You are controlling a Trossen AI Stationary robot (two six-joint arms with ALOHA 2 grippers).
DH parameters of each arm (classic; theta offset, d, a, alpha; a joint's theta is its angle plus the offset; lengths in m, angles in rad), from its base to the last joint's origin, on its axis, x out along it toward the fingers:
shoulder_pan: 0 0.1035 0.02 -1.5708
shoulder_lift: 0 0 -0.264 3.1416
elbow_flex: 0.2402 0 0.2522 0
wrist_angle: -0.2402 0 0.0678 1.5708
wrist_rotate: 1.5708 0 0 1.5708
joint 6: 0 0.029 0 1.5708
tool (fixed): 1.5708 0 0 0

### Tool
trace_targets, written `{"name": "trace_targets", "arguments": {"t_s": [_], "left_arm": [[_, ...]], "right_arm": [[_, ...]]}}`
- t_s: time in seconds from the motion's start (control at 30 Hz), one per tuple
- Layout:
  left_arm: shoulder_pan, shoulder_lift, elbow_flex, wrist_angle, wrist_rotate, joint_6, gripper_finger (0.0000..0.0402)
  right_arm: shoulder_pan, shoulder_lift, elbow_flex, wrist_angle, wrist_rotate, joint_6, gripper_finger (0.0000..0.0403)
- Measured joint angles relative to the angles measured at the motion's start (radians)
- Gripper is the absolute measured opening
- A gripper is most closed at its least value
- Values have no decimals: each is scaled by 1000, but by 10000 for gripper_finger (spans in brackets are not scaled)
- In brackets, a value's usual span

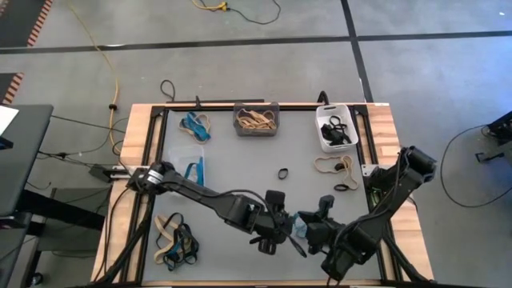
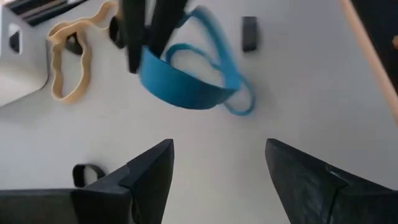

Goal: Sort rubber bands into baskets
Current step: Put the blue rubber band into the transparent bin

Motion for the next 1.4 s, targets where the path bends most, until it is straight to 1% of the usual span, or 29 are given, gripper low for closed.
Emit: {"name": "trace_targets", "arguments": {"t_s": [0.1, 0.23, 0.3, 0.37, 0.47, 0.57, 0.63, 0.7, 0.9, 0.93, 0.97, 1.07, 1.17, 1.23, 1.4], "left_arm": [[20, 0, 0, 3, -3, -17, 245], [45, 0, 0, 14, -40, -40, 245], [57, 0, 0, 32, -41, -44, 245], [68, 0, 0, 55, -10, -46, 245], [83, 0, 0, 113, 92, -45, 245], [85, 0, 0, 144, 101, -38, 232], [85, 0, 0, 141, 104, -28, 207], [85, 0, 0, 121, 113, -26, 169], [88, 1, 0, 101, 133, 12, 31], [88, 1, 0, 101, 132, 21, 16], [87, 1, 0, 101, 130, 27, 10], [83, -4, 0, 90, 121, 44, 3], [82, -18, 0, 40, 93, 47, 1], [82, -31, -1, 0, 71, 44, 0], [83, -101, -1, -187, 6, 10, 0]], "right_arm": [[-15, 0, 0, 3, 1, -12, 24], [-22, 0, 0, 23, 3, -34, 25], [-22, 0, 0, 34, 3, -53, 25], [-22, 0, 0, 51, 3, -71, 25], [-22, 0, 0, 60, 7, -84, 25], [-22, 0, 0, 60, 19, -84, 25], [-19, 0, 0, 60, 27, -84, 25], [-16, 0, 0, 59, 31, -84, 25], [-15, 0, 0, 60, 31, -78, 27], [-15, 0, 0, 60, 31, -72, 29], [-15, 0, 0, 60, 31, -64, 34], [-15, 0, 0, 60, 28, -31, 56], [-16, 0, 0, 59, 7, -10, 97], [-19, 2, 0, 55, 1, 3, 135], [-21, 3, 0, 37, -1, 37, 237]]}}
